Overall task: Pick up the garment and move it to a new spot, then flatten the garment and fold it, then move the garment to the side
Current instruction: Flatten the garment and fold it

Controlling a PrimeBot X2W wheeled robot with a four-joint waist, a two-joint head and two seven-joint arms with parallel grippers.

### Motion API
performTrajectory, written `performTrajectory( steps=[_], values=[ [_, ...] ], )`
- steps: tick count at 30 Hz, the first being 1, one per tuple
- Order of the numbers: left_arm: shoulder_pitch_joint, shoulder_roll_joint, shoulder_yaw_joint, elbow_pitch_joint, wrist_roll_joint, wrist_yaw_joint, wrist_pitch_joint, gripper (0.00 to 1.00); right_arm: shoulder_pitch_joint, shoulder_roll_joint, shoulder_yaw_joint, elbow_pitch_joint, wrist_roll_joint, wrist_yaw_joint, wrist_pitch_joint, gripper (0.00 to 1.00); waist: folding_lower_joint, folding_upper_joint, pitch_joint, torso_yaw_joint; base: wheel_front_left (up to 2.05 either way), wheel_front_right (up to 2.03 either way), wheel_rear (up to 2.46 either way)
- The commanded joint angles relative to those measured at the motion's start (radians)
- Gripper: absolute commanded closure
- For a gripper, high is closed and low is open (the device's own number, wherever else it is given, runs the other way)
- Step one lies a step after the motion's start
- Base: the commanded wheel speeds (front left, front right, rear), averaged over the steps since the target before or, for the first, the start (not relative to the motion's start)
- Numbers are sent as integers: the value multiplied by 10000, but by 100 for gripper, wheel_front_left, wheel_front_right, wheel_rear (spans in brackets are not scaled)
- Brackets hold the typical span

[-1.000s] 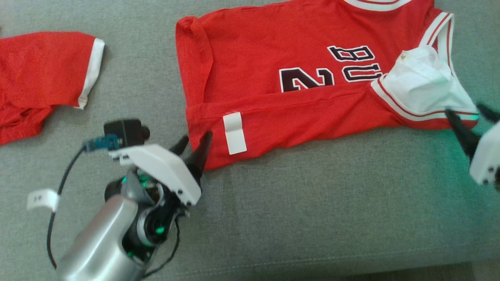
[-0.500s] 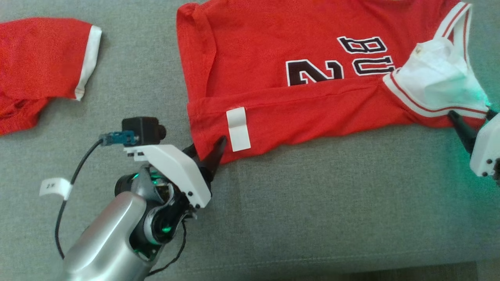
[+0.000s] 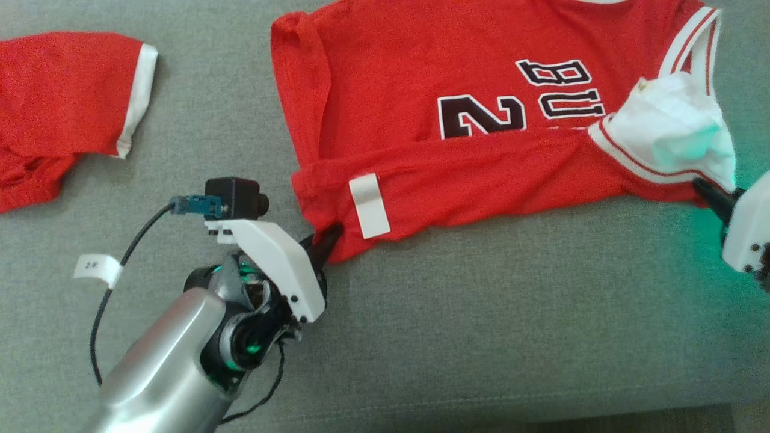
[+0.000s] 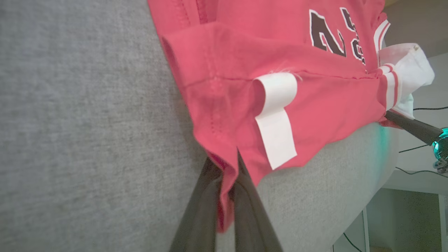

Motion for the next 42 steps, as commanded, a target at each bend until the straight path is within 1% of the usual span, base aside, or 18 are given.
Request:
performTrajectory(
  steps=[1,3,6,10,13,15,17,18,19,20,25,29,32,34,35,38,42],
  values=[
    [-81,385,146,-100,-44,-13,115,100,6,-497,73,-200,129,-7,150,100,-1,0,-136,-5,0,0,0],
    [-59,758,114,-357,69,-58,263,100,48,-817,72,-372,440,-7,461,100,-1,0,-318,-13,0,0,0],
    [216,1267,125,-1158,38,-3,549,100,373,-1503,41,-888,1019,-7,1103,100,-1,0,-562,0,0,0,0],
    [956,1875,50,-2560,-85,266,932,100,1358,-2438,-219,-1694,1910,-7,2045,100,-1,0,-692,32,0,0,0],
    [1559,2086,-16,-3375,-179,545,1016,100,2300,-2904,-468,-2229,2449,-7,2540,100,-1,0,-662,79,0,0,0],
    [1936,2111,-74,-3622,-245,709,997,100,2836,-3034,-591,-2525,2641,-7,2666,100,-1,0,-588,92,0,0,0],
    [2180,2082,-123,-3588,-240,824,908,100,3183,-3009,-694,-2677,2576,-7,2511,100,-1,0,-490,110,0,0,0],
    [2236,2052,-147,-3506,-194,854,836,78,3307,-2965,-685,-2708,2496,-7,2434,85,-1,0,-457,116,0,0,0],
    [2269,1983,-151,-3416,-168,873,741,34,3389,-2929,-632,-2758,2417,-7,2349,52,-1,0,-435,119,0,0,0],
    [2278,1919,-160,-3326,-133,876,651,0,3428,-2904,-577,-2818,2323,-7,2222,0,-1,0,-419,115,0,0,0],
    [2241,1713,-29,-3130,7,899,194,0,3433,-2776,-704,-2978,2113,-7,1692,0,-1,0,-472,68,0,0,0],
    [2205,2038,281,-3351,188,1083,18,0,3354,-2962,-1158,-3295,2258,-7,1359,0,-1,0,-517,60,0,0,0],
    [1775,2314,663,-3633,477,1333,-82,0,2620,-2974,-1713,-3618,2371,-7,1015,0,-1,0,-288,93,0,0,0],
    [1052,2277,747,-3693,773,1460,5,0,1761,-2988,-1852,-3628,2148,-7,713,0,-1,0,58,215,0,0,0],
    [595,2129,730,-3646,875,1482,93,0,1287,-2988,-1893,-3525,1970,-7,587,0,-1,0,263,311,0,0,0],
    [-871,1359,543,-3140,999,1437,417,0,-263,-2921,-1665,-3082,1521,-7,430,0,-1,0,909,636,0,0,0],
    [-2526,598,135,-2042,1394,1296,756,0,-2499,-2604,-919,-2164,917,-7,545,0,-1,0,1728,968,0,0,0]
  ],
)
